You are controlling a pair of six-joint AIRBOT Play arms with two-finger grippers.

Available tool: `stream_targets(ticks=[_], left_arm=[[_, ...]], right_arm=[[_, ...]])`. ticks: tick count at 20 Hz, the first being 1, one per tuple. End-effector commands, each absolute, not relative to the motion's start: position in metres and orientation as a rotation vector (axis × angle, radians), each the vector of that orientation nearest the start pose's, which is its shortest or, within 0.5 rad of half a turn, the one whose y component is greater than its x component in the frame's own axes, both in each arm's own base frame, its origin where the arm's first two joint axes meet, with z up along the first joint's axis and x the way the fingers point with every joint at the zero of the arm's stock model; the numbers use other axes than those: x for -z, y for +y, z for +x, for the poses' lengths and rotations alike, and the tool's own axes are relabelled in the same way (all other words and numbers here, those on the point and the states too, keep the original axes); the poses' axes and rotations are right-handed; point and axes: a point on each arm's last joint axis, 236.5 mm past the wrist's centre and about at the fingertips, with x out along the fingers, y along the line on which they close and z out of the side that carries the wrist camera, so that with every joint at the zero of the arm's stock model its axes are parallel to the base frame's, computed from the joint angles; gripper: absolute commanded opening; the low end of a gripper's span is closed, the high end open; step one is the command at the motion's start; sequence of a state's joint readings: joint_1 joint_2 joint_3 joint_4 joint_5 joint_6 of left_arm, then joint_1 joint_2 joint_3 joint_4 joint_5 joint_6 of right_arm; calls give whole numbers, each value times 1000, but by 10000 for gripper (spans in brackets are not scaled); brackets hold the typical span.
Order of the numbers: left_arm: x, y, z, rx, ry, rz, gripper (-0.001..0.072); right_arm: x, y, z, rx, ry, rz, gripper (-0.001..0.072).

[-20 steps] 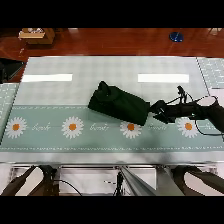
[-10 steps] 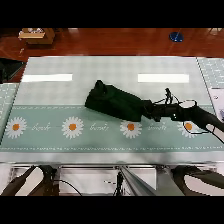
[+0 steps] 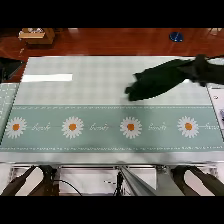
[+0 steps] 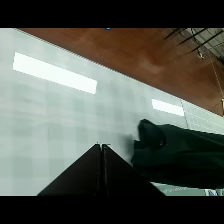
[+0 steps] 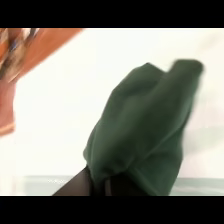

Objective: Fold the shirts.

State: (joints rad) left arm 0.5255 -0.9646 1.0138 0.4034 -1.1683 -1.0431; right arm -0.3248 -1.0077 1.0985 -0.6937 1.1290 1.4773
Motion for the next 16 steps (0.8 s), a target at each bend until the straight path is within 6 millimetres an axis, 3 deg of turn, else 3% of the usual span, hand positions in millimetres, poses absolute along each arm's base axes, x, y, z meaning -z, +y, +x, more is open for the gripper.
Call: stream_targets(ticks=[1, 3, 5, 6, 7, 12, 16], left_arm=[[-197, -8, 385, 406, 554, -693, 24], [-197, -8, 385, 406, 554, -692, 24], [-197, -7, 385, 405, 553, -692, 23], [-198, -7, 385, 405, 553, -692, 23], [-198, -6, 386, 401, 550, -692, 24], [-193, -3, 390, 391, 555, -702, 23], [-188, 5, 394, 380, 548, -679, 24]], right_arm=[[-180, -53, 316, 65, 901, 713, 25], [-168, -105, 263, 290, 991, 685, 24], [-148, -160, 188, 568, 1140, 619, 24], [-140, -179, 147, 699, 1241, 594, 24], [-139, -193, 117, 823, 1279, 617, 24], [-128, -199, 83, 909, 1333, 712, 24], [-99, -197, 28, 1054, 1557, 698, 24]])
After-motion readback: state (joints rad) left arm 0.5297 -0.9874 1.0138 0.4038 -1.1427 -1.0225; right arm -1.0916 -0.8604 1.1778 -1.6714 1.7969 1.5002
